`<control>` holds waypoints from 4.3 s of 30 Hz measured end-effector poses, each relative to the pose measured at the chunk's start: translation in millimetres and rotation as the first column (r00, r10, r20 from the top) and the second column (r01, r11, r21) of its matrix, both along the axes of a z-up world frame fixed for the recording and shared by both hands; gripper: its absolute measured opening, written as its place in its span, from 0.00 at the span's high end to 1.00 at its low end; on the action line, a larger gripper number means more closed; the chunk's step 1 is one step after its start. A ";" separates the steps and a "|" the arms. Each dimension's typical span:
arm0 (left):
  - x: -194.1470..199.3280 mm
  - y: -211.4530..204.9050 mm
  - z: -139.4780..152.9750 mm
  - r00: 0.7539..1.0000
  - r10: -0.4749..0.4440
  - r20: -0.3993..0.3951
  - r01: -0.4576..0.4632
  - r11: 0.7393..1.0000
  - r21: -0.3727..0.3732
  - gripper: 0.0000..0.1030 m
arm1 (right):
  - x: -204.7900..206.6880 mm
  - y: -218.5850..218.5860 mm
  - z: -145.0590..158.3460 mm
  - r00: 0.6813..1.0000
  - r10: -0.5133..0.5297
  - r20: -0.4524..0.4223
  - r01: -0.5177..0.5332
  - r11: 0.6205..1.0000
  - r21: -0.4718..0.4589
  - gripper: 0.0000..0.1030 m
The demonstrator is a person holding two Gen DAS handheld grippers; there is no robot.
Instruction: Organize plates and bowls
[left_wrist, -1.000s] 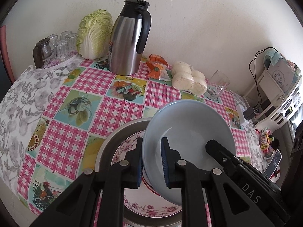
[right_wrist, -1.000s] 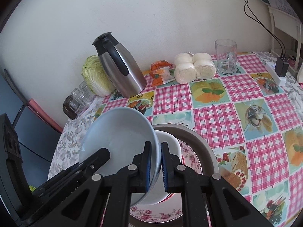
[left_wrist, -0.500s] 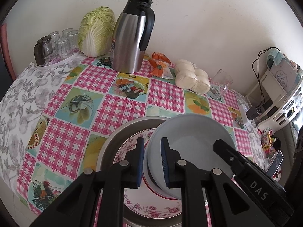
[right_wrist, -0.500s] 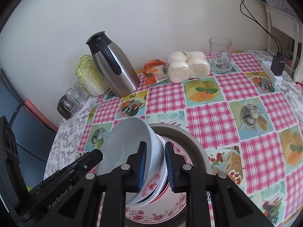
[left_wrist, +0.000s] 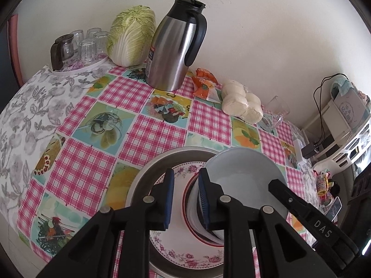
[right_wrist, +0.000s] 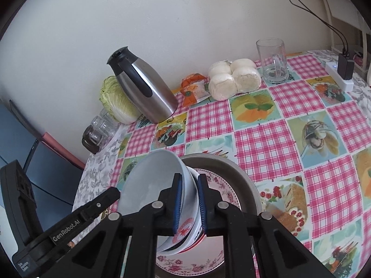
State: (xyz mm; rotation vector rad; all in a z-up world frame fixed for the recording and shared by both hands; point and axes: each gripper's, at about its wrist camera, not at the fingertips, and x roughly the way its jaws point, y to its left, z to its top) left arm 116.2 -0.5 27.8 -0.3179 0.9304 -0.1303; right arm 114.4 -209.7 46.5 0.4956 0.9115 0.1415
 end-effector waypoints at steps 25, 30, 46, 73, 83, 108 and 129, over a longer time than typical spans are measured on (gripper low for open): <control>-0.7 -16.4 -0.3 0.998 -0.067 0.010 0.067 0.998 -0.007 0.73 | -0.3 -12.1 -2.2 1.000 -0.014 -0.015 0.015 0.996 0.083 0.87; -3.9 -21.8 5.4 0.996 -0.081 0.024 0.081 0.997 -0.005 0.73 | 0.7 -13.7 -9.1 0.999 -0.017 -0.030 0.021 0.992 0.121 0.87; -10.1 -9.7 15.3 0.999 -0.041 0.032 0.041 0.999 -0.005 0.69 | -1.7 -9.6 -2.5 0.999 -0.008 -0.041 0.009 0.999 0.038 0.85; -25.3 15.0 4.7 0.994 0.108 0.010 -0.108 0.979 0.175 0.07 | -30.1 -10.3 8.4 0.997 -0.069 -0.039 0.063 0.988 -0.140 0.00; -41.4 12.6 -9.5 0.995 0.101 -0.021 -0.095 0.974 0.207 0.00 | -53.9 -10.1 4.4 0.998 -0.054 -0.033 0.047 0.982 -0.185 0.00; -109.5 -3.5 -32.4 1.000 0.007 -0.024 0.001 0.951 0.309 0.00 | -121.4 -7.8 -24.1 0.997 -0.043 -0.068 0.019 0.947 -0.321 0.00; -120.9 11.9 -39.5 0.999 0.040 -0.028 -0.027 0.927 0.375 0.00 | -132.4 -1.9 -23.9 0.998 -0.039 -0.052 0.018 0.932 -0.362 0.00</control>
